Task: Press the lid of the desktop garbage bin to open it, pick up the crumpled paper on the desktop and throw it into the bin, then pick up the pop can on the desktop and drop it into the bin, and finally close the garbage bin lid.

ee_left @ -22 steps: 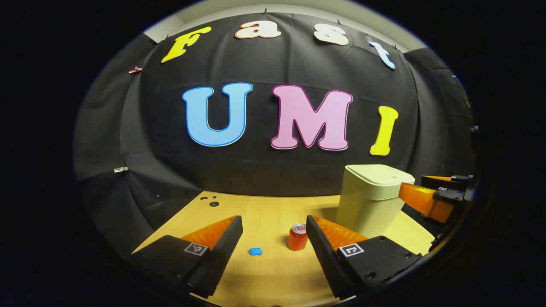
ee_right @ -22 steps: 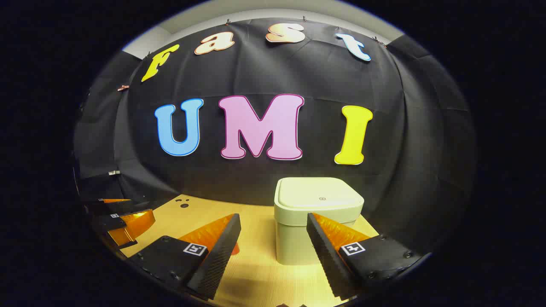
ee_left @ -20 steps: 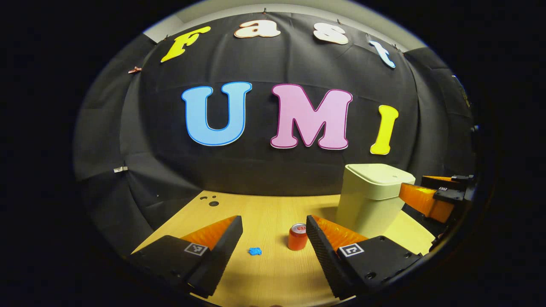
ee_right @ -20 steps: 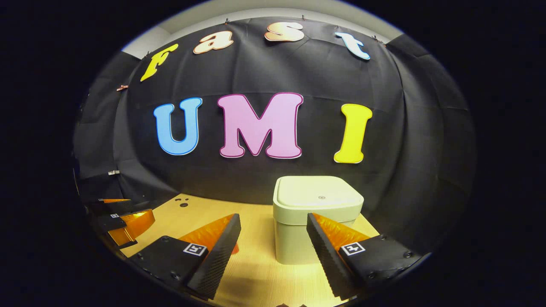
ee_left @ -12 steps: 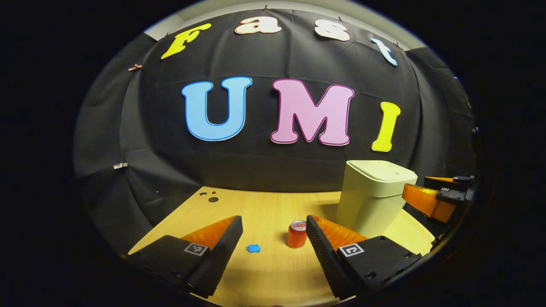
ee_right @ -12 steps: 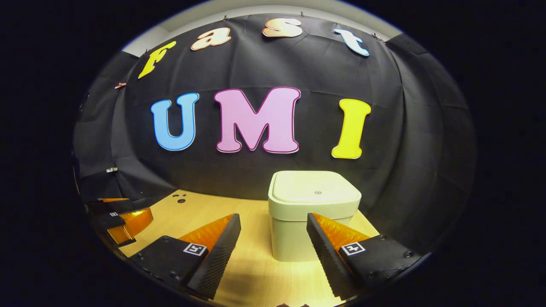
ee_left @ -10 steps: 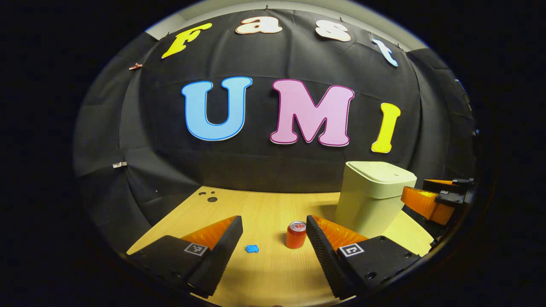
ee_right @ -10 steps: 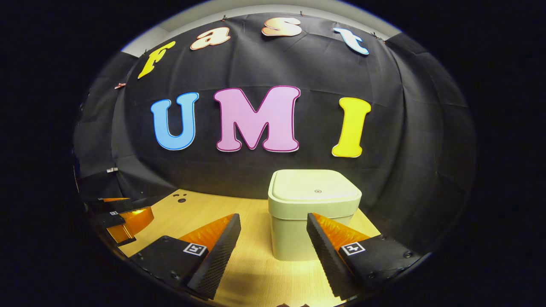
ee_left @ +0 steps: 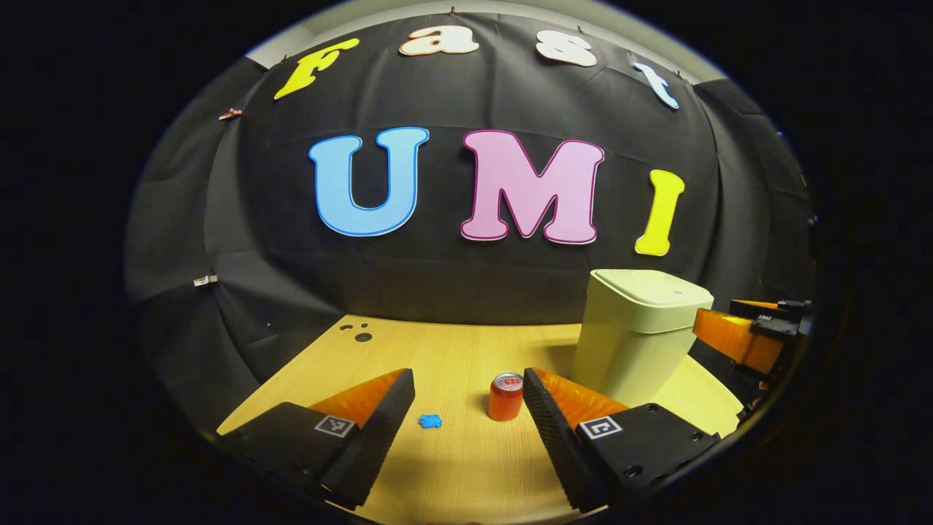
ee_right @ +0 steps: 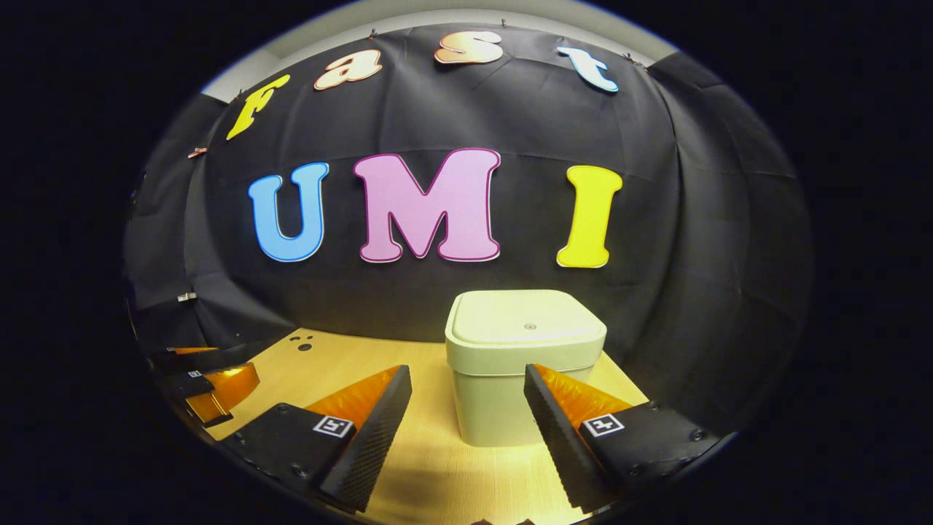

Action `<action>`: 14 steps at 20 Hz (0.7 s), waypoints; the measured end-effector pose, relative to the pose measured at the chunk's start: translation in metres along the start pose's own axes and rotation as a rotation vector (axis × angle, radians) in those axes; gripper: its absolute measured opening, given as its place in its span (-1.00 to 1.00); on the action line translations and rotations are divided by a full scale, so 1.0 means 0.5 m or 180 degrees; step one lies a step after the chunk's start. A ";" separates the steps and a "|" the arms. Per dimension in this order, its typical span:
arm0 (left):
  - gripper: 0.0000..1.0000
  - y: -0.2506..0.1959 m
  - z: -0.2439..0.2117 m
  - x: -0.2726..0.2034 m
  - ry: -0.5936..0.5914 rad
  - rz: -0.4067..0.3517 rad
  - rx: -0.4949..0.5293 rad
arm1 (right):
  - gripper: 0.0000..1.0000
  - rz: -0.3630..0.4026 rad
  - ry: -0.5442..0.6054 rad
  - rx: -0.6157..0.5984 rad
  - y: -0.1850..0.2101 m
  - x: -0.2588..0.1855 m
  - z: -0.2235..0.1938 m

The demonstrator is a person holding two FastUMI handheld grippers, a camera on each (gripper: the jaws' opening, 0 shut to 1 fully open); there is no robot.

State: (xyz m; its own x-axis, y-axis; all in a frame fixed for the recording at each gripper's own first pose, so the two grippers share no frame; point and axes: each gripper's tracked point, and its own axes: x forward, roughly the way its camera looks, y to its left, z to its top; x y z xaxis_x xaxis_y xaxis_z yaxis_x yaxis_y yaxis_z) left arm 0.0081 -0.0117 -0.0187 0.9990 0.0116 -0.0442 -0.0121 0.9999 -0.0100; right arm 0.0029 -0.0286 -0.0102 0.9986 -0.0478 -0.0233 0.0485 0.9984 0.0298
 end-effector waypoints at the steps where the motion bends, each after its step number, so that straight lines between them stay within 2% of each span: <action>1: 0.92 -0.002 -0.005 0.002 0.0016 -0.0006 -0.0007 | 0.95 -0.0007 0.0017 0.0009 -0.003 0.002 -0.004; 8: 0.92 -0.003 -0.006 0.010 0.0035 0.0001 0.0003 | 0.94 0.0000 0.0045 0.0005 -0.007 0.001 -0.005; 10: 0.92 -0.002 -0.013 0.014 0.0054 0.0003 0.0004 | 0.63 0.0014 0.0048 -0.0021 -0.002 0.003 -0.004; 11: 0.92 -0.003 -0.012 0.014 0.0058 0.0003 0.0006 | 0.39 0.0024 0.0053 -0.0034 -0.001 0.003 -0.005; 12: 0.92 -0.002 -0.017 0.015 0.0073 0.0009 0.0009 | 0.38 0.0048 0.0061 -0.0044 0.003 0.003 -0.005; 13: 0.92 0.000 -0.018 0.017 0.0086 0.0020 0.0009 | 0.24 0.0054 0.0067 -0.0061 0.006 0.004 -0.005; 14: 0.92 0.002 -0.019 0.016 0.0090 0.0025 0.0002 | 0.30 0.0067 0.0075 -0.0082 0.009 0.005 -0.004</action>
State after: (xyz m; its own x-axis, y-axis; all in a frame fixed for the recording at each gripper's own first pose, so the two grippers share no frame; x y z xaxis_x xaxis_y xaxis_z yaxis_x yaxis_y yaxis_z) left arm 0.0159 -0.0106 -0.0286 0.9972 0.0193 -0.0725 -0.0200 0.9998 -0.0090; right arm 0.0054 -0.0244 -0.0122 0.9986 -0.0262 -0.0467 0.0264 0.9996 0.0048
